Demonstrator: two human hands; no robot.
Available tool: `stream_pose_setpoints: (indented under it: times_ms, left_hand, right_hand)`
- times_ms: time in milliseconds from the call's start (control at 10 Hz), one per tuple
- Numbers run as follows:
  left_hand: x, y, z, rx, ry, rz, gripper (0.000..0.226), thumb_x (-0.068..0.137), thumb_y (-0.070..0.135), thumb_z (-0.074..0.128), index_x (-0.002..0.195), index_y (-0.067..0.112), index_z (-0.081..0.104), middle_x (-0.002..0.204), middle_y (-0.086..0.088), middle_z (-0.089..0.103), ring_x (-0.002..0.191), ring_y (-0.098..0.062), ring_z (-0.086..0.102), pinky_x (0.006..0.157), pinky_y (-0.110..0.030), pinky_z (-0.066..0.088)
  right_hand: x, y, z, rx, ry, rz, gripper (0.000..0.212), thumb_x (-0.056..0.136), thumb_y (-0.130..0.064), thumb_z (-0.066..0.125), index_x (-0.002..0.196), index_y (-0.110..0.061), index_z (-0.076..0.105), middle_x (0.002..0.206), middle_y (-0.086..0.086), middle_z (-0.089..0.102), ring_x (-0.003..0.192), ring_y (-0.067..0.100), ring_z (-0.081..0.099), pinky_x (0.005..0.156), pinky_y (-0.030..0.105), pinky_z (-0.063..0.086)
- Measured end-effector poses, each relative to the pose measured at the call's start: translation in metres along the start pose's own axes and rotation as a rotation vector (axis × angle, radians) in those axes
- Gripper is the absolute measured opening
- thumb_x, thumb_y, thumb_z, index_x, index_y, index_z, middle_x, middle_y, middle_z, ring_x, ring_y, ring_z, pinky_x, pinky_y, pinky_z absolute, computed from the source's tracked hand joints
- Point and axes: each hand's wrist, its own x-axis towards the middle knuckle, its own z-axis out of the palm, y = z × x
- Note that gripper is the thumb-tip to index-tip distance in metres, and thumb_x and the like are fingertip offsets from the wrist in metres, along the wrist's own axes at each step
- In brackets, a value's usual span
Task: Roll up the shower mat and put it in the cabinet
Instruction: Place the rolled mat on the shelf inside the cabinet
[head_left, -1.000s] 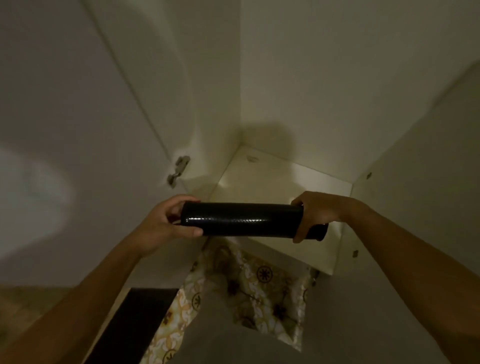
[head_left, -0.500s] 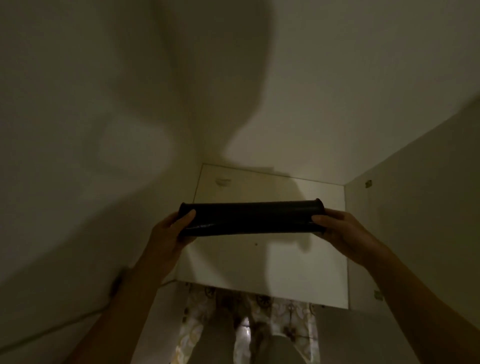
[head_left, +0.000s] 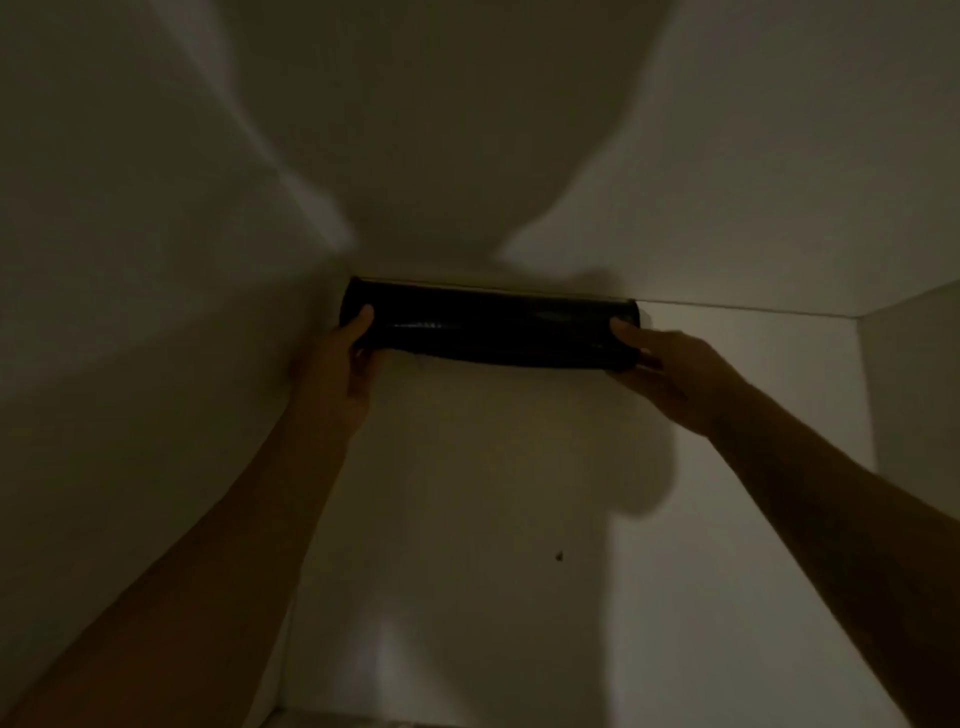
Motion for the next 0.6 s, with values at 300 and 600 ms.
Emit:
stream_pose_setpoints:
  times_ms: [300, 600]
  left_hand:
    - [0.111, -0.046, 0.016, 0.068, 0.163, 0.159, 0.044, 0.086, 0.018, 0.071, 0.126, 0.004, 0.06, 0.127, -0.011, 0.063, 0.115, -0.024, 0.062, 0.09, -0.032, 0.053]
    - [0.08, -0.063, 0.017, 0.594, 0.377, 0.169, 0.046, 0.091, 0.035, 0.059, 0.123, 0.003, 0.058, 0.125, -0.02, 0.061, 0.119, -0.038, 0.055, 0.101, -0.047, 0.046]
  right_hand:
    - [0.098, 0.042, 0.029, -0.086, 0.216, -0.183, 0.018, 0.075, -0.024, 0.083, 0.088, -0.022, 0.071, 0.101, 0.007, 0.07, 0.101, 0.029, 0.066, 0.093, 0.04, 0.054]
    - [0.07, 0.046, 0.051, -1.055, 0.296, -0.496, 0.044, 0.094, -0.044, 0.053, 0.128, -0.016, 0.056, 0.119, 0.011, 0.063, 0.108, 0.03, 0.058, 0.081, 0.027, 0.037]
